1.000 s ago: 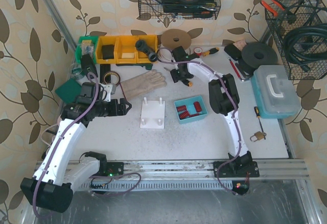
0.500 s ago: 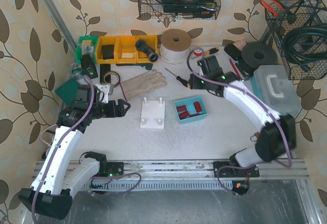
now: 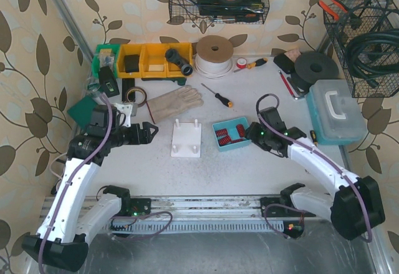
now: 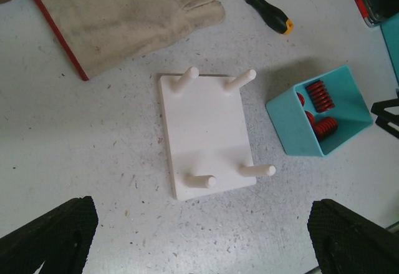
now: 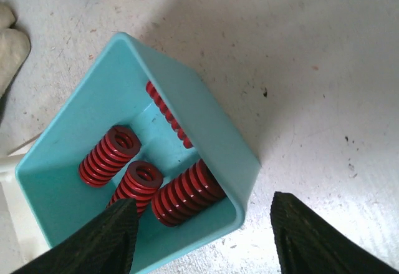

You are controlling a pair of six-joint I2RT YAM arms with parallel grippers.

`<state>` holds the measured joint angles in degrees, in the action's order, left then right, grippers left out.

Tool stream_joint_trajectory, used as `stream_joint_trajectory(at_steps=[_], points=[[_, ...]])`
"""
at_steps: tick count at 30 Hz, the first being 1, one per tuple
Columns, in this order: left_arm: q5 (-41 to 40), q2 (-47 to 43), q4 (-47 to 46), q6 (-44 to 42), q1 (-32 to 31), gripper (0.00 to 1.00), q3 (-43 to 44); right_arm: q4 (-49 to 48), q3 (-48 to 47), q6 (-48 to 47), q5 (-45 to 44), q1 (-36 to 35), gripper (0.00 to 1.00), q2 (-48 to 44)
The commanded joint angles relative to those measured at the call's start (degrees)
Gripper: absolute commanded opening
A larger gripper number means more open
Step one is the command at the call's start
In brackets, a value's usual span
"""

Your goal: Install the large spring

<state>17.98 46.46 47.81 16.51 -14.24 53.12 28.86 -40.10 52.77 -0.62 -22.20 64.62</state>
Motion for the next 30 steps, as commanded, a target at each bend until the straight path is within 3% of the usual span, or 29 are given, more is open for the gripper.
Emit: stream_joint_trajectory(at_steps=[1, 18, 23, 27, 30], points=[[-0.3, -1.6, -1.7, -0.5, 0.3, 0.95, -0.3, -6.3, 4.9, 11.6, 0.3, -1.3, 0.59, -2.6], [-1.5, -1.4, -1.3, -0.4, 0.3, 0.94, -0.1, -4.9, -0.4, 11.7, -6.9, -10.7, 0.56, 10.5], [-2.0, -1.6, -1.1, -0.3, 0.4, 0.94, -0.1, -4.0, -0.8, 10.6, -7.8, -10.7, 0.42, 11.0], [-2.3, -1.5, -1.1, -0.3, 0.4, 0.94, -0.1, -0.7, -2.3, 7.7, -9.6, -10.7, 0.19, 9.8], [-2.3, -1.4, -1.1, -0.3, 0.5, 0.94, 0.0, 1.3, -3.4, 5.0, -10.0, -10.7, 0.15, 9.5]])
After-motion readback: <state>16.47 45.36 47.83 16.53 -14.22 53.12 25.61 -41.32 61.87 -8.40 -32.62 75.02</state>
